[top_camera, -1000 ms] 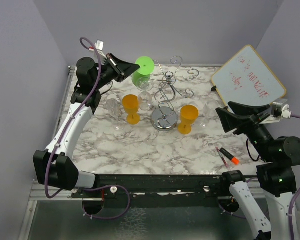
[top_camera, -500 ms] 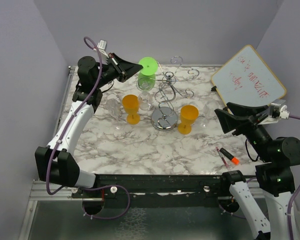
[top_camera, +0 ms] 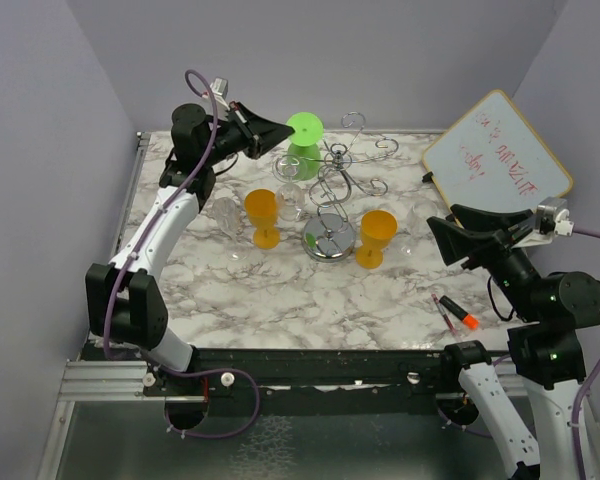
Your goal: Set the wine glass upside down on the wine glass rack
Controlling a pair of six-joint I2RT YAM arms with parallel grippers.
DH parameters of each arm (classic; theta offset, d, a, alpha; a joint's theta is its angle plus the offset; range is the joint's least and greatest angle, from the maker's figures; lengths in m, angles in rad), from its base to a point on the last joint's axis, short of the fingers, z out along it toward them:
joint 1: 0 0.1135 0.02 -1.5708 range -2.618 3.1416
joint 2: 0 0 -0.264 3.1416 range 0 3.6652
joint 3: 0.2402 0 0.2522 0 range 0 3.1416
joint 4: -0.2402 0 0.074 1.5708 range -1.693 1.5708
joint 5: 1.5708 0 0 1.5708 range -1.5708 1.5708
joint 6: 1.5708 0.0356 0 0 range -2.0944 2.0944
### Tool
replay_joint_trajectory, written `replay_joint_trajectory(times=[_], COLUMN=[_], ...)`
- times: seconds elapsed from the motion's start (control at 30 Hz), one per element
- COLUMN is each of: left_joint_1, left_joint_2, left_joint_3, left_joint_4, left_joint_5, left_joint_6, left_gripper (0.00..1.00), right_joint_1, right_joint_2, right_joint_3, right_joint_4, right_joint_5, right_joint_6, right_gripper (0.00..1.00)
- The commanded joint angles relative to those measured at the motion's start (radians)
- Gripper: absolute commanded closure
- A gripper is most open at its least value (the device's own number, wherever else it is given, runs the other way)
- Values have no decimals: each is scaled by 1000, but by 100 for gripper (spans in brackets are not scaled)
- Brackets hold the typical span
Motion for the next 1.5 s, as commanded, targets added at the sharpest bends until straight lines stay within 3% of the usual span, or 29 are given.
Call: replay_joint_trajectory(times=[0.0, 0.83, 1.47], left_joint_1=[-4, 15, 43], left_joint_2=[28, 131, 94], left_joint_3=[77, 149, 75], left_joint_4=[44, 37, 13], left_joint_5=[15, -110, -48], left_joint_6=[-16, 20, 65], left_gripper=[100, 100, 100], right_joint_1=[2, 1, 1], right_joint_2=[11, -12, -7], right_joint_3=[-12, 9, 2], right_joint_4=[32, -7, 6], right_joint_5=[-9, 20, 19], right_joint_6=[15, -3, 7], right_gripper=[33, 33, 32])
